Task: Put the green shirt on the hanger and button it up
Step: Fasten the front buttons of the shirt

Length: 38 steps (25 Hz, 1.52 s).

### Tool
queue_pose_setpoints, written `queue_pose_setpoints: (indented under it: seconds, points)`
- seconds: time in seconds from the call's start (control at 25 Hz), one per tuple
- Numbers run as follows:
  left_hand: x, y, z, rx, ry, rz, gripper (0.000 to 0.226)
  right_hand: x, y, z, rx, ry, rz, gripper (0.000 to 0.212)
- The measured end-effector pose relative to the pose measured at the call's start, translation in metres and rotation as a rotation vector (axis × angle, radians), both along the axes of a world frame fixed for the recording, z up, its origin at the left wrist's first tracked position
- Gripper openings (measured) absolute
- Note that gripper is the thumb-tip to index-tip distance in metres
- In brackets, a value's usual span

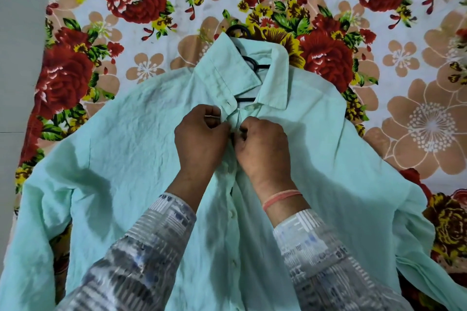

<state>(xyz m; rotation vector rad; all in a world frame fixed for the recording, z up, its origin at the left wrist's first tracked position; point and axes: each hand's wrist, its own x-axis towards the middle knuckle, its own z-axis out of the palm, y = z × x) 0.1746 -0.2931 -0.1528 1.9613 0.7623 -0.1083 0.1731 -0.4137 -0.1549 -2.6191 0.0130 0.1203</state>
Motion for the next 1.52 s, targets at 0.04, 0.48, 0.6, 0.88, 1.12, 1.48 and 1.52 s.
queue_pose_setpoints:
  seconds: [0.04, 0.48, 0.6, 0.88, 1.12, 1.48, 1.52]
  points:
    - [-0.002, 0.002, -0.002, -0.123, -0.016, 0.054, 0.019, 0.001, 0.000, -0.001, -0.014, -0.013, -0.021, 0.015]
    - [-0.004, 0.010, -0.002, -0.684, -0.097, 0.198, 0.024, 0.003, -0.006, 0.000, 0.649, 0.188, -0.310, 0.003]
    - [-0.005, 0.009, -0.004, -0.694, -0.116, 0.194, 0.024, 0.007, -0.008, 0.000, 0.610, 0.208, -0.273, 0.008]
    - [-0.012, 0.012, -0.006, -0.816, -0.155, 0.193, 0.029, 0.009, -0.005, 0.001, 0.520, 0.216, -0.236, 0.015]
    - [-0.011, 0.008, -0.008, -0.658, -0.124, 0.146, 0.034, 0.008, -0.008, 0.000, 0.492, 0.210, -0.167, 0.015]
    - [-0.016, -0.006, -0.008, -0.469, -0.199, 0.123, 0.032, 0.000, -0.002, 0.002, 0.451, 0.125, -0.147, 0.030]
    - [-0.018, -0.006, -0.009, -0.469, -0.207, 0.116, 0.033, 0.003, -0.001, 0.002, 0.419, 0.129, -0.154, 0.028]
